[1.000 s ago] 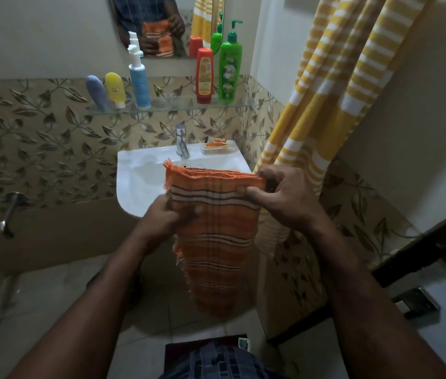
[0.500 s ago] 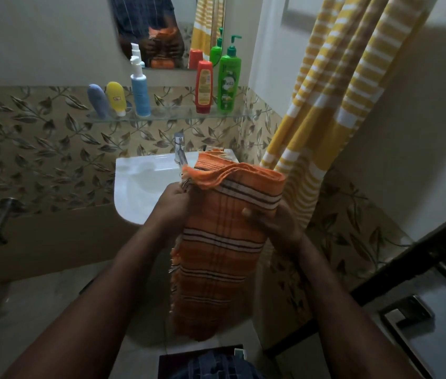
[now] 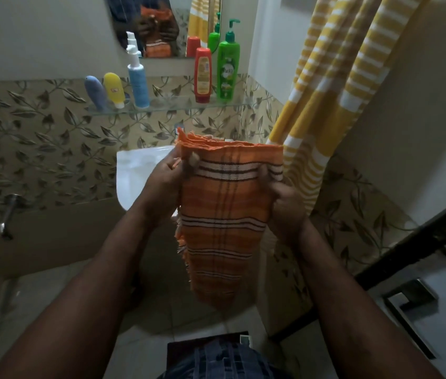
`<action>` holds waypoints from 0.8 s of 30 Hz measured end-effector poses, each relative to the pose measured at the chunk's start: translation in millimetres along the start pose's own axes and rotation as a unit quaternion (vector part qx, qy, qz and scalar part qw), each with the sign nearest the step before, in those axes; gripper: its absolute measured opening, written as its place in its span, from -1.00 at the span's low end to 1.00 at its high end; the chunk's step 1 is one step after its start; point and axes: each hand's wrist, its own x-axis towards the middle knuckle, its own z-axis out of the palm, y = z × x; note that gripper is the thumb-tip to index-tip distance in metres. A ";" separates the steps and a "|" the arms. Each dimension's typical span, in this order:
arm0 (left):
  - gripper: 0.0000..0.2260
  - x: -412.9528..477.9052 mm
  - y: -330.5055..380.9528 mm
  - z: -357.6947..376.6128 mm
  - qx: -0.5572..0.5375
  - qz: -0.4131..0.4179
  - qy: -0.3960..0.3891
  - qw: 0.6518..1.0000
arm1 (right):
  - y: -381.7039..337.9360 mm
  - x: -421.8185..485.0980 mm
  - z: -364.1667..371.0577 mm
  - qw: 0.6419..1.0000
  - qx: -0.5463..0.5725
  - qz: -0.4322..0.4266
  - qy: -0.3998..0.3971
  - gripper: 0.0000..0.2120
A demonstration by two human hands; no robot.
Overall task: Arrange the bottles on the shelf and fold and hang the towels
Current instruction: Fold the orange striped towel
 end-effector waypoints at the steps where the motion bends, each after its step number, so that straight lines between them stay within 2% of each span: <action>1: -0.42 -2.9 -7.7 -5.6 0.027 -0.036 -0.040 0.998 | -3.1 1.1 3.3 1.000 0.012 0.007 0.000 -0.57; 4: -0.51 -13.4 -34.4 -14.9 0.071 -0.104 -0.044 0.991 | -11.7 6.1 9.0 1.000 0.003 0.018 0.009 -0.57; 9: -0.69 -9.8 -28.3 7.8 -0.017 -0.102 0.036 0.994 | -30.3 19.9 -0.2 1.000 -0.008 0.016 0.000 -0.42; 11: -0.66 -4.4 -22.0 15.4 -0.054 -0.099 0.056 0.992 | -26.0 21.2 -21.1 0.996 0.044 -0.002 -0.083 -0.32; 13: -0.64 0.1 -18.5 20.1 -0.085 -0.114 0.067 0.988 | -4.3 12.6 -36.9 0.985 0.060 0.031 -0.158 -0.23; 14: -0.64 2.0 -19.2 20.1 -0.091 -0.123 0.071 0.986 | 9.4 5.4 -40.9 0.987 0.028 0.050 -0.148 -0.31; 17: -0.62 5.0 -20.0 19.1 -0.098 -0.154 0.080 0.980 | 50.7 -10.5 -41.8 0.993 -0.020 0.081 -0.087 -0.75; 19: -0.52 3.9 -21.1 12.2 -0.094 -0.154 0.045 0.983 | 59.2 -8.9 -36.6 0.997 -0.021 0.066 -0.041 -0.79; 21: -0.46 -3.0 -25.9 -0.8 -0.059 -0.152 -0.032 0.986 | 54.0 -3.3 -31.3 0.998 -0.020 0.064 -0.003 -0.77; 23: -0.46 -13.7 -42.7 -16.3 0.014 -0.185 -0.096 0.978 | 51.4 5.9 -32.4 0.996 -0.007 0.087 0.028 -0.69; 24: -0.53 -19.1 -51.6 -20.1 0.052 -0.204 -0.106 0.972 | 50.2 8.6 -31.3 0.994 -0.015 0.101 0.041 -0.65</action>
